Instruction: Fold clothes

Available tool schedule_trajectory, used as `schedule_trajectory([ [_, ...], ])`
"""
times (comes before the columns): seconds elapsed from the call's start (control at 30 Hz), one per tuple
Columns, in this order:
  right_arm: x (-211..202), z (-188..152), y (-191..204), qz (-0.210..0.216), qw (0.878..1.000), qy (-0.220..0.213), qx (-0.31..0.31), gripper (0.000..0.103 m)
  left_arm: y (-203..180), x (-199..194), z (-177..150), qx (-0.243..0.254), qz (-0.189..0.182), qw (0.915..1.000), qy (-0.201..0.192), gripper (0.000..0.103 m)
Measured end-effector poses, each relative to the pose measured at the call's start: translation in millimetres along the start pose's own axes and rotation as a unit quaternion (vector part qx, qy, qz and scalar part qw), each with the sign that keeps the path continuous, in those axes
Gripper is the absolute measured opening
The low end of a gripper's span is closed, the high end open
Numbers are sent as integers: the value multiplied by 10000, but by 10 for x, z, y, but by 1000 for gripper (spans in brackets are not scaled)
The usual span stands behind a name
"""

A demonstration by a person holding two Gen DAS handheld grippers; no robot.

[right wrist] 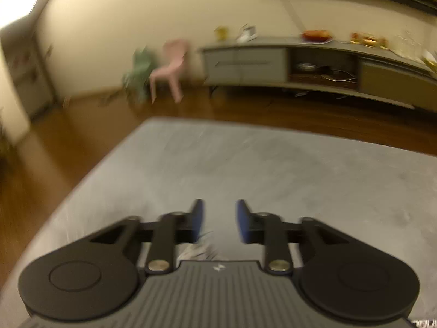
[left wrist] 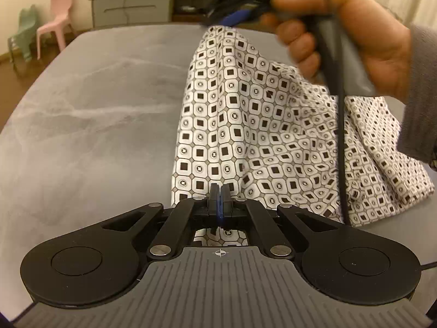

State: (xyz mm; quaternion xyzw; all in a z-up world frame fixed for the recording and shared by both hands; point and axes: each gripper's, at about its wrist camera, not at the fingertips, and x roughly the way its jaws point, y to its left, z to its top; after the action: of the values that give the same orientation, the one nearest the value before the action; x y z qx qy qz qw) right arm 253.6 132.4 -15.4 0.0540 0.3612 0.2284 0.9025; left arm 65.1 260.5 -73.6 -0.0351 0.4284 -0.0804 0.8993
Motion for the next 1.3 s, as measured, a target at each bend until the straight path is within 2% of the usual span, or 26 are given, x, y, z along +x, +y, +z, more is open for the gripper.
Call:
schedule_trajectory([
  [0.1, -413, -9, -382, 80, 9966, -191, 794, 42, 95, -82, 38, -103, 354, 9993, -106, 0],
  [0.2, -967, -357, -745, 78, 9921, -126, 1248, 53, 156, -296, 72, -206, 523, 9972, -499, 0],
  [0.27, -1228, -728, -937, 162, 9883, 80, 1512, 58, 190, -417, 81, -230, 413, 9957, -799, 0],
  [0.33, -1339, -1145, -1037, 335, 9837, 497, 1694, 58, 145, -478, 75, -180, 79, 9953, -947, 0],
  [0.43, -1264, -1551, -972, 403, 9834, 894, 1528, 58, -17, -348, 50, 165, -46, 9976, -668, 3],
  [0.5, -1219, -1696, -848, 285, 9881, 941, 1185, 58, -135, -166, 8, 433, 124, 9981, -421, 6],
  [0.53, -1210, -1727, -762, 187, 9915, 885, 939, 50, -157, -82, -26, 510, 236, 9979, -310, 6],
  [0.57, -1200, -1756, -677, 93, 9940, 839, 700, 18, -149, -34, -69, 543, 305, 9978, -244, 6],
  [0.6, -1171, -1754, -620, 57, 9938, 941, 591, 15, -137, 2, -109, 561, 353, 9976, -205, 8],
  [0.67, -1217, -1726, -592, 89, 9950, 822, 551, 8, -94, -41, -132, 470, 404, 9976, -321, 10],
  [0.73, -1405, -1700, -554, 96, 9963, 670, 523, 8, -38, -141, -123, 307, 398, 9972, -550, 9],
  [0.87, -1721, -1792, -398, -81, 9971, 690, 326, 8, 30, -389, -28, -27, 47, 9932, -1159, 8],
  [0.93, -1650, -1893, -348, -344, 9964, 769, 43, 10, -23, -340, -17, 93, -58, 9944, -1054, 9],
  [1.03, -1526, -1913, -352, -627, 9944, 843, -120, 28, -183, -99, -47, 582, 237, 9962, -607, 10],
  [1.13, -1671, -1657, -255, -961, 9947, 254, -259, 40, -246, 39, -125, 852, 361, 9951, -351, 11],
  [1.17, -1717, -1570, -222, -1067, 9938, 57, -311, 40, -240, 60, -123, 847, 366, 9952, -331, 11],
  [1.23, -1691, -1328, -81, -1051, 9919, -218, -682, 40, -224, 88, -97, 786, 335, 9958, -327, 11],
  [1.3, -1402, -1097, 102, -617, 9917, 29, -1131, 39, -231, 81, -74, 742, 284, 9962, -362, 11],
])
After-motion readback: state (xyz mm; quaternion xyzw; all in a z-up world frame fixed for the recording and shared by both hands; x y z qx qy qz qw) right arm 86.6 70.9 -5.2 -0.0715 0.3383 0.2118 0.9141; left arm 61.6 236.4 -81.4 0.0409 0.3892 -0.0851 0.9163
